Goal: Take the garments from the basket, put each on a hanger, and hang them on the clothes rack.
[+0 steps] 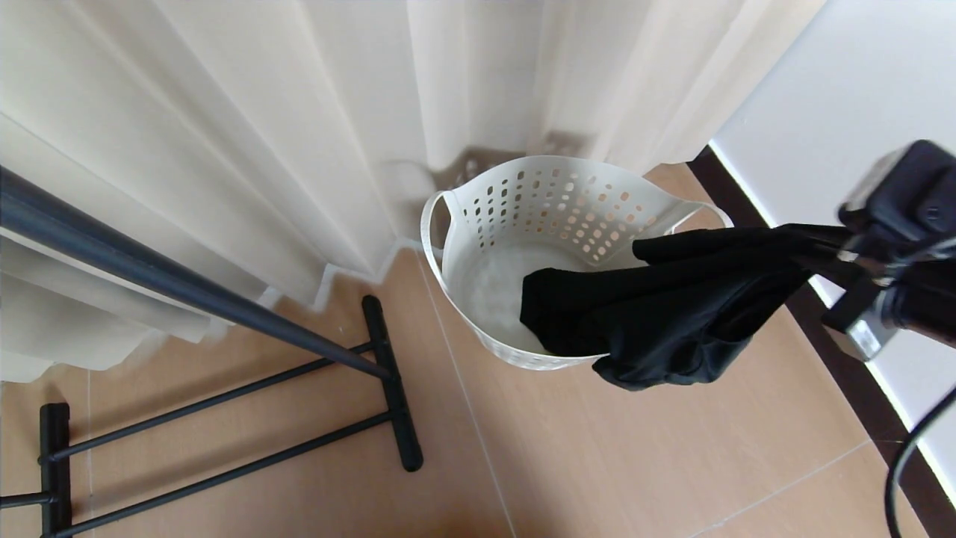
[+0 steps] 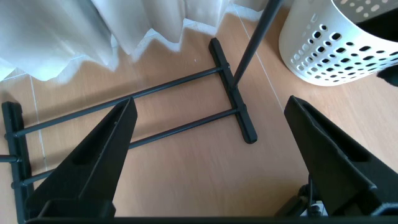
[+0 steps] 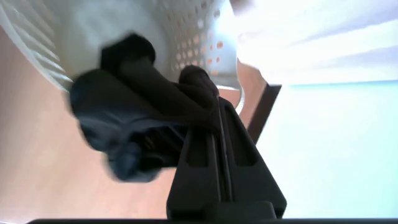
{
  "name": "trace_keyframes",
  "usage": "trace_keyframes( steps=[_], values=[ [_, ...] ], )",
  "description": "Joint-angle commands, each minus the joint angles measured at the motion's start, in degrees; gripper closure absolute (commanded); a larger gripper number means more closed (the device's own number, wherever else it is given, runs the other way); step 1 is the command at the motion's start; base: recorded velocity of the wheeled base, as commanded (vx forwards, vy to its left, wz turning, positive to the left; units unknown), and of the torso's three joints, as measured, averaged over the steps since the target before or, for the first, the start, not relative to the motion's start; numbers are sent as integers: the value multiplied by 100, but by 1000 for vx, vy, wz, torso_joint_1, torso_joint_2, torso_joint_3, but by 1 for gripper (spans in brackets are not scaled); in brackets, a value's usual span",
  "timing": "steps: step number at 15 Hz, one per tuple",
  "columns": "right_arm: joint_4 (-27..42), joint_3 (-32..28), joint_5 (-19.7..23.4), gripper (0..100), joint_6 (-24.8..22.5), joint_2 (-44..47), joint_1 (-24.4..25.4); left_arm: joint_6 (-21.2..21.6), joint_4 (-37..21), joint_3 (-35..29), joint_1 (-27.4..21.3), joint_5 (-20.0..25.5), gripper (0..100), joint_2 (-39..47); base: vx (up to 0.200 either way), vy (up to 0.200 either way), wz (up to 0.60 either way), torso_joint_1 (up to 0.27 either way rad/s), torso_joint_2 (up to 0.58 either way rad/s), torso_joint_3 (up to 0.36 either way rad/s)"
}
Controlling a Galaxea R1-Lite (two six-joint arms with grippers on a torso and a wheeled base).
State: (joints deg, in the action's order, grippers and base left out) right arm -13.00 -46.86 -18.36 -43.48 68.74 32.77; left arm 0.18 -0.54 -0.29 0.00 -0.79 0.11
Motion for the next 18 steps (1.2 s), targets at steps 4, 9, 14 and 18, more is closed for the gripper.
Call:
trace_keyframes(
  steps=[4,9,14,18],
  values=[
    [87,1170,1071,100,1712,-1539,256,-18,1,-6,0,0,0,-2,0,0,0,0,0,0],
    [25,1311,1098,100,1852,-1487,248,-18,-8,-6,-9,18,0,7,0,0,0,2,3,104],
    [16,1337,1098,100,1861,-1284,248,-36,-8,-15,-9,27,0,7,0,0,0,0,3,197],
    [16,1337,1098,100,1861,-1284,248,-45,-8,-15,-9,18,0,7,0,0,0,0,1,196]
  ],
)
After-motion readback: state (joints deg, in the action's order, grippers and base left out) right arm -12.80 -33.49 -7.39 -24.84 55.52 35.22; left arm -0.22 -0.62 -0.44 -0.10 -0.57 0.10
